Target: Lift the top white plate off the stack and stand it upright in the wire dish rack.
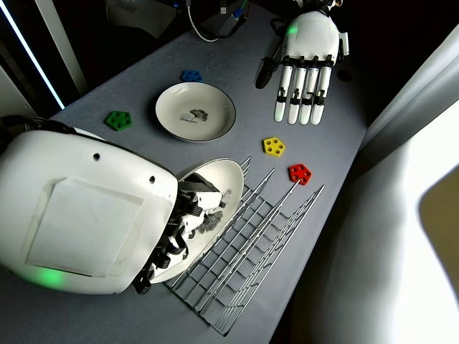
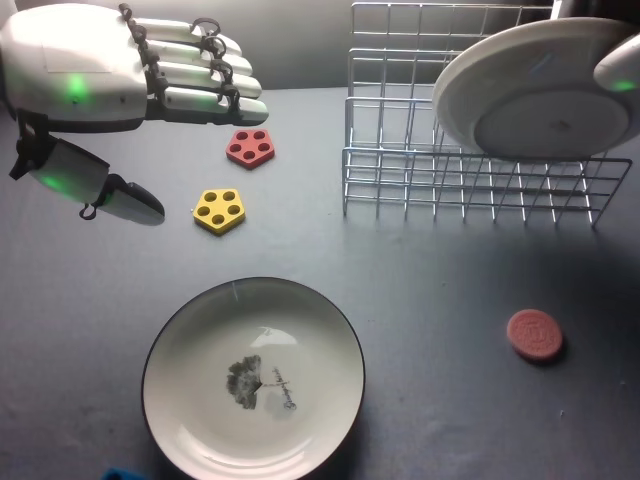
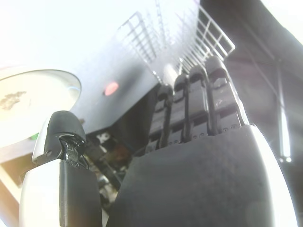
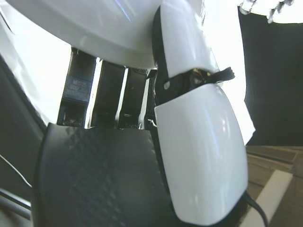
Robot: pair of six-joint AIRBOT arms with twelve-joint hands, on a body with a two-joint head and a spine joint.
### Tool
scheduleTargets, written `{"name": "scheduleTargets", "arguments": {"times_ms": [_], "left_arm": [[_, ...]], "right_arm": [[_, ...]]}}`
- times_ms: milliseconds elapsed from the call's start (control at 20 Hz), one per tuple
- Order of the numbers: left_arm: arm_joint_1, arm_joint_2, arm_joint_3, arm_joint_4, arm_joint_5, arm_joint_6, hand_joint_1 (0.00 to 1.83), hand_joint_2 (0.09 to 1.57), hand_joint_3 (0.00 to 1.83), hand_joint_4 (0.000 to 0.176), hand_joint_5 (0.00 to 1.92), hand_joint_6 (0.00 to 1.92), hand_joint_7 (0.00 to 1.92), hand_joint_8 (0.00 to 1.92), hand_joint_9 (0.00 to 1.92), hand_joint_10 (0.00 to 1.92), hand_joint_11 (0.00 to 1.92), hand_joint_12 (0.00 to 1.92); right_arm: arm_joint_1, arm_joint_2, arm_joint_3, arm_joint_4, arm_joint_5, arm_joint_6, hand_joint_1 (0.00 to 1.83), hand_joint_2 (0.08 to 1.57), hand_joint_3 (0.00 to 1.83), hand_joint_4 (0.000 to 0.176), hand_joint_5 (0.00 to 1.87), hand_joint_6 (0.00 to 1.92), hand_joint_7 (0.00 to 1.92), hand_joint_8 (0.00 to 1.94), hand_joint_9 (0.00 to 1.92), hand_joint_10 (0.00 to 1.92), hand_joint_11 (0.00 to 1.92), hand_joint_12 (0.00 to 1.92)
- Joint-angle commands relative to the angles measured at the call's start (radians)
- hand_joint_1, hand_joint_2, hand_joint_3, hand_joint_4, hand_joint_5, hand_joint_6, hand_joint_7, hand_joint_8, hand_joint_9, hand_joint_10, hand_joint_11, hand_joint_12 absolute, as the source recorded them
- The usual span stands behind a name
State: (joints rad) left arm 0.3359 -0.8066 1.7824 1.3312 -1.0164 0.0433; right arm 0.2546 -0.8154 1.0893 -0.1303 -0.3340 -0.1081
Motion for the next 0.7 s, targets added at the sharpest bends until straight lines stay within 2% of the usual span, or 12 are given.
{"name": "scheduleTargets", "arguments": {"times_ms": [0, 100, 250, 450, 500, 550, 600, 650], "left_arm": [[-0.019, 0.005, 0.001, -0.075, -0.026, -0.006, 0.38, 1.11, 0.0, 0.0, 0.08, 0.0, 0.09, 0.0, 0.09, 0.01, 0.0, 0.35], [-0.02, 0.005, -0.004, -0.073, -0.016, -0.014, 0.34, 1.11, 0.0, 0.0, 0.07, 0.0, 0.08, 0.0, 0.08, 0.0, 0.0, 0.28], [-0.02, 0.005, -0.024, -0.072, -0.005, -0.016, 0.36, 1.1, 0.0, 0.0, 0.11, 0.01, 0.11, 0.01, 0.11, 0.01, 0.0, 0.4], [-0.009, 0.009, -0.057, -0.093, 0.001, -0.023, 0.32, 1.1, 0.0, 0.0, 0.11, 0.01, 0.14, 0.01, 0.13, 0.01, 0.0, 0.44], [-0.007, 0.01, -0.06, -0.094, 0.0, -0.023, 0.34, 1.12, 0.01, 0.0, 0.06, 0.0, 0.08, 0.01, 0.08, 0.0, 0.0, 0.3], [0.0, 0.01, -0.063, -0.092, 0.003, -0.023, 0.33, 1.12, 0.0, 0.0, 0.06, 0.0, 0.08, 0.01, 0.08, 0.01, 0.0, 0.31], [0.006, 0.01, -0.063, -0.094, 0.004, -0.023, 0.35, 1.09, 0.0, 0.0, 0.11, 0.01, 0.13, 0.01, 0.14, 0.01, 0.0, 0.51], [0.011, 0.011, -0.063, -0.102, 0.005, -0.025, 0.31, 1.09, 0.0, 0.0, 0.1, 0.0, 0.12, 0.0, 0.13, 0.0, 0.0, 0.5]], "right_arm": [[0.001, 0.009, 0.007, 0.022, 0.115, 0.014, 1.5, 1.06, 0.0, 0.0, 0.88, 1.0, 1.06, 0.66, 1.15, 0.7, 0.96, 1.41], [-0.016, -0.002, 0.019, 0.045, 0.138, 0.014, 1.49, 1.07, 0.0, 0.0, 0.88, 1.03, 1.05, 0.68, 1.12, 0.74, 0.96, 1.41], [-0.03, -0.017, 0.034, 0.064, 0.151, 0.014, 1.49, 1.07, 0.0, 0.0, 0.85, 1.07, 1.04, 0.7, 1.1, 0.76, 0.96, 1.41], [-0.077, -0.052, 0.069, 0.14, 0.197, 0.014, 1.49, 1.08, 0.0, 0.0, 0.84, 1.08, 1.04, 0.71, 1.08, 0.78, 0.95, 1.42], [-0.078, -0.057, 0.076, 0.141, 0.198, 0.014, 1.49, 1.08, 0.0, 0.0, 0.85, 1.08, 1.03, 0.72, 1.09, 0.78, 0.95, 1.41], [-0.08, -0.068, 0.092, 0.147, 0.205, 0.014, 1.49, 1.08, 0.0, 0.0, 0.84, 1.09, 1.03, 0.71, 1.09, 0.77, 0.94, 1.42], [-0.083, -0.078, 0.105, 0.155, 0.211, 0.014, 1.49, 1.08, 0.0, 0.0, 0.84, 1.09, 1.03, 0.7, 1.09, 0.77, 0.95, 1.42], [-0.091, -0.088, 0.121, 0.166, 0.219, 0.014, 1.49, 1.08, 0.0, 0.0, 0.82, 1.13, 1.02, 0.73, 1.06, 0.81, 0.95, 1.41]]}}
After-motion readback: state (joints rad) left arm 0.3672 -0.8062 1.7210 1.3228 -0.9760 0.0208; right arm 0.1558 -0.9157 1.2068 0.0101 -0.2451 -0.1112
